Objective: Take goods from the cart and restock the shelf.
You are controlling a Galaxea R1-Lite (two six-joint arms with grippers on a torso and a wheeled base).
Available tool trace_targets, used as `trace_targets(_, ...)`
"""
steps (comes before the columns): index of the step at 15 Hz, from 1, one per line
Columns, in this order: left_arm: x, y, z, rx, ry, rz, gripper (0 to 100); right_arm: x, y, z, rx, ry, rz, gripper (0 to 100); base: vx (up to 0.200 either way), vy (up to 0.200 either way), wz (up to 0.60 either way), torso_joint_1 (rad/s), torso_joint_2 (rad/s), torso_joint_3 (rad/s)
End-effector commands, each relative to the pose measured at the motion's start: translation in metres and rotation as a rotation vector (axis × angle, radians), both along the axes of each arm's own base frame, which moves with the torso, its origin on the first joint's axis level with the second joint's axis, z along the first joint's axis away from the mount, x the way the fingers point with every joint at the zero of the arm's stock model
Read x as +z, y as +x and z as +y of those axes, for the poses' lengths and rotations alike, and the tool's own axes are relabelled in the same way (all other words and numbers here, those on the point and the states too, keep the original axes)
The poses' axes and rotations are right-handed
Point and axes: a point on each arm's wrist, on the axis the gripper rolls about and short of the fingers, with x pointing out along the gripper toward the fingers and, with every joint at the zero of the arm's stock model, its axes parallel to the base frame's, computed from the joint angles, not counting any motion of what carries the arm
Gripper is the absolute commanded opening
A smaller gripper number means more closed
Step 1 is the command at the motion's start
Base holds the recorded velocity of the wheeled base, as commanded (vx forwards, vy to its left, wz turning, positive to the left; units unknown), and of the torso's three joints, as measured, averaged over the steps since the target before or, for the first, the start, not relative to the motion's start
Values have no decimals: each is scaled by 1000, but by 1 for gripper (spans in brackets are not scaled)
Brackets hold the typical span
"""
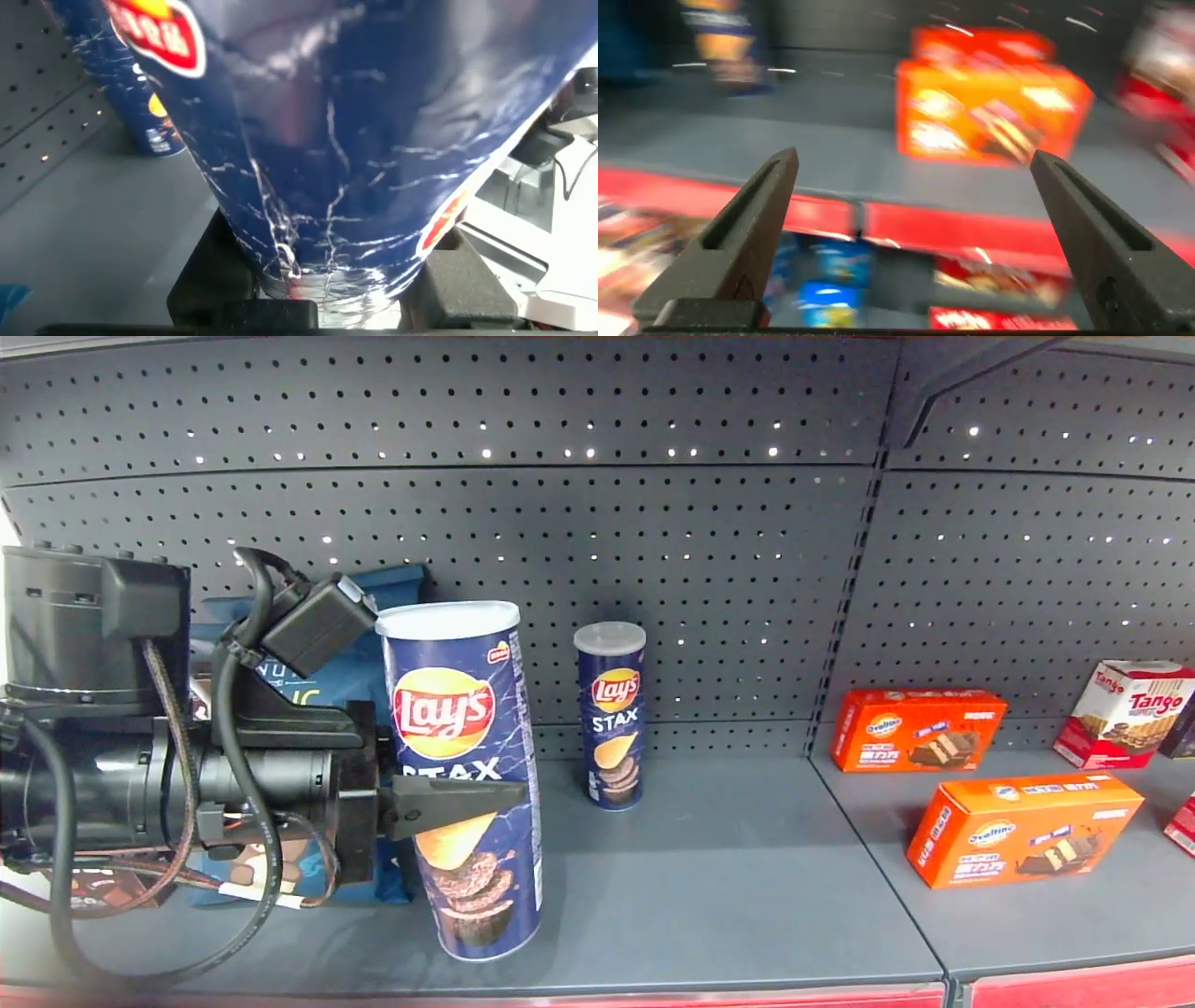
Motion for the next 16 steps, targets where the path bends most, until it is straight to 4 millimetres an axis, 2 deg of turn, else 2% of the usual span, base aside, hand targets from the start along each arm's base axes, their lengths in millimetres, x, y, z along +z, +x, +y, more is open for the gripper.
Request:
trace_targets(1,0,-1,1,7,2,-2,0,38,35,9,165,-41,129,100,0,0,0,0,0,0)
trace_targets(2,2,1,2,18,3,-7,0,47,59,18,232,-49,197,100,0,0,0,0,0,0)
trace_targets(4,4,-2,5,27,-1,-15,0,55,84,33,386,-20,174,100,0,0,0,0,0,0)
trace_targets(6,7,-4,10,44,-4,-20,0,58,118,47,407,-32,182,100,0,0,0,0,0,0)
trace_targets(7,7,-4,11,45,-3,-20,0,62,125,50,412,-35,176,100,0,0,0,0,0,0)
trace_targets(8,6,-3,14,62,-2,-19,0,68,143,59,424,-53,185,100,0,0,0,0,0,0)
trace_targets(9,6,-3,14,62,-2,-19,0,68,143,59,424,-53,185,100,0,0,0,0,0,0)
trace_targets(10,8,-4,16,67,-4,-24,0,69,169,70,441,-124,187,100,0,0,0,0,0,0)
trace_targets(11,8,-4,16,67,-4,-24,0,69,174,71,446,-133,187,100,0,0,0,0,0,0)
trace_targets(12,8,-4,16,67,-4,-26,0,70,196,81,494,-140,161,100,0,0,0,0,0,0)
trace_targets(16,8,-7,17,67,-5,-27,0,62,244,102,556,-134,170,100,0,0,0,0,0,0)
